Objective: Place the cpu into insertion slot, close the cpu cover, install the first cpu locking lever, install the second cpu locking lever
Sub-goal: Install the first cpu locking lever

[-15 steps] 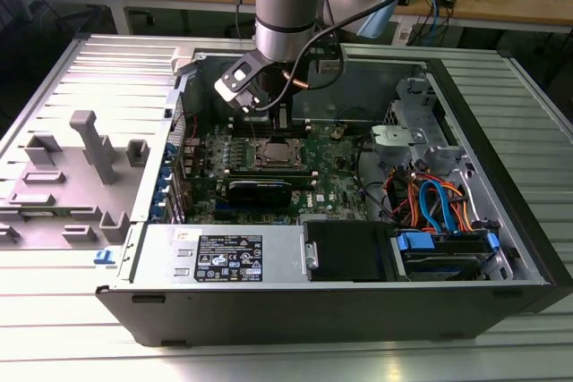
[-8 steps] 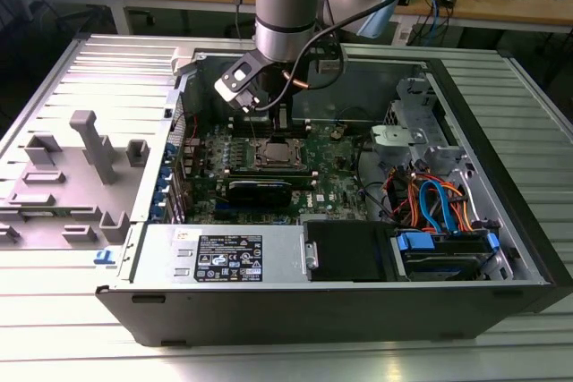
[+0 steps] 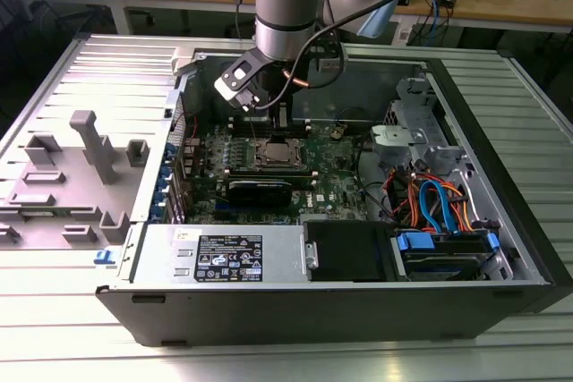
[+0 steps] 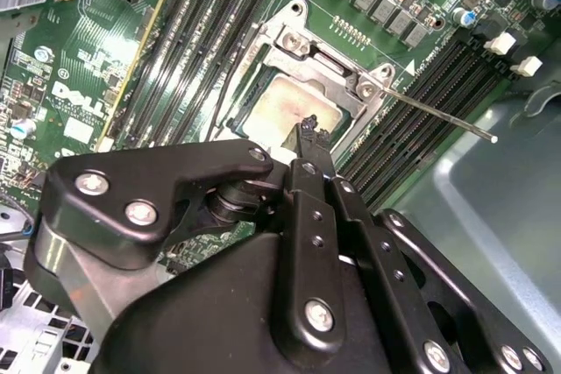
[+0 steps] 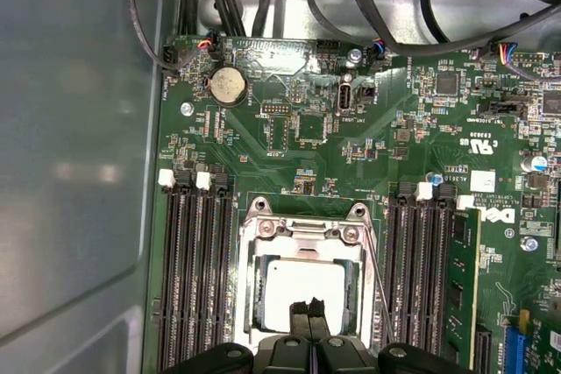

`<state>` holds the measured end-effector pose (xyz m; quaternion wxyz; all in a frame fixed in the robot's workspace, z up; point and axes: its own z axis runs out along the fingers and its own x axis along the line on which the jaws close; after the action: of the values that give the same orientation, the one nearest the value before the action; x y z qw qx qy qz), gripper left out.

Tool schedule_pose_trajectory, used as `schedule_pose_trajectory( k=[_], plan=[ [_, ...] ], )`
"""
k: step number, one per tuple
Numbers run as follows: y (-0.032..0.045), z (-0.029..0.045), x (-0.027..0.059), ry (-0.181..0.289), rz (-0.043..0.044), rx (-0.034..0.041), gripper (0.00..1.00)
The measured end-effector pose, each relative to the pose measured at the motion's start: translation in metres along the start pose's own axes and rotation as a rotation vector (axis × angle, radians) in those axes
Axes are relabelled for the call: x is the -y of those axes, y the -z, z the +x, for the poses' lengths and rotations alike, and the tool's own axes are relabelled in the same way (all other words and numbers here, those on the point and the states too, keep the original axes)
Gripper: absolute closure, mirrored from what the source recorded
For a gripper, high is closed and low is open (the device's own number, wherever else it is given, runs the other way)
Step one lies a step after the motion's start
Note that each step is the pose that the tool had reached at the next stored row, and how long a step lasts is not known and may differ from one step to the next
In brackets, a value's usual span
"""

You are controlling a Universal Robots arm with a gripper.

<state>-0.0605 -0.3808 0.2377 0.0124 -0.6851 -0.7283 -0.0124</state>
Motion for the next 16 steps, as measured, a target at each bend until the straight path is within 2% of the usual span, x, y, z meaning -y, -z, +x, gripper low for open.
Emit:
schedule_pose_trajectory(
  k=[12,16],
  plan=[
    [0.0139,0.0005,-0.0001,0.001,0.0038,-0.0007,0.89],
    [0.0141,0.0005,0.0000,0.043,0.0063,-0.0002,0.89]
  ],
)
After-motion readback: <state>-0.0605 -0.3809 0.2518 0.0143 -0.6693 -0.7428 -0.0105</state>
